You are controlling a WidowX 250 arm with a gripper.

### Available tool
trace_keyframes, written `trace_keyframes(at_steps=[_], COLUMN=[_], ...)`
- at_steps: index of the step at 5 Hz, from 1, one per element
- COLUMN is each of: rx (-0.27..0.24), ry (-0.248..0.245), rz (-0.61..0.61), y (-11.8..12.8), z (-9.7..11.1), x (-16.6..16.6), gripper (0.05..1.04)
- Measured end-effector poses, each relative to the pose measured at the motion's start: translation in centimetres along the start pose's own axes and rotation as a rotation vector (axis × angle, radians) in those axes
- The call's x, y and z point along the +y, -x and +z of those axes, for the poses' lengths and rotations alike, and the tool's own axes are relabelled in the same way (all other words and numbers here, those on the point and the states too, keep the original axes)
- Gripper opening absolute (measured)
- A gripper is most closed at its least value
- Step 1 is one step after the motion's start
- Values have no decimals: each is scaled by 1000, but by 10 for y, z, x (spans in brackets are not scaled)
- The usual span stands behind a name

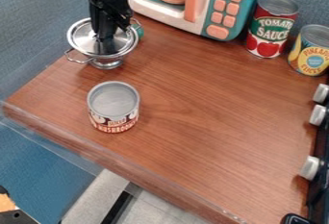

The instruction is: Moves the silver lid to the lower right side of the table

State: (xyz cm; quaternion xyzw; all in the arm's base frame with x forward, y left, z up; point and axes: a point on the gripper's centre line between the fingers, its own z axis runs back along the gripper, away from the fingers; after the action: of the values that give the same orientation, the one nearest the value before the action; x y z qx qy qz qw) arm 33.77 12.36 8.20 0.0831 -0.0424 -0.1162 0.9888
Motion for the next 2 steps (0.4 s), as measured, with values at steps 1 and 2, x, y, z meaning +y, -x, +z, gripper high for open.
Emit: trace_keyframes(at_steps=[1, 2], rx=[12, 15], ry=[-6, -1], rz=[-1, -5], y=[0, 1], z=[1, 1], x=[-2, -3], gripper=[62, 53])
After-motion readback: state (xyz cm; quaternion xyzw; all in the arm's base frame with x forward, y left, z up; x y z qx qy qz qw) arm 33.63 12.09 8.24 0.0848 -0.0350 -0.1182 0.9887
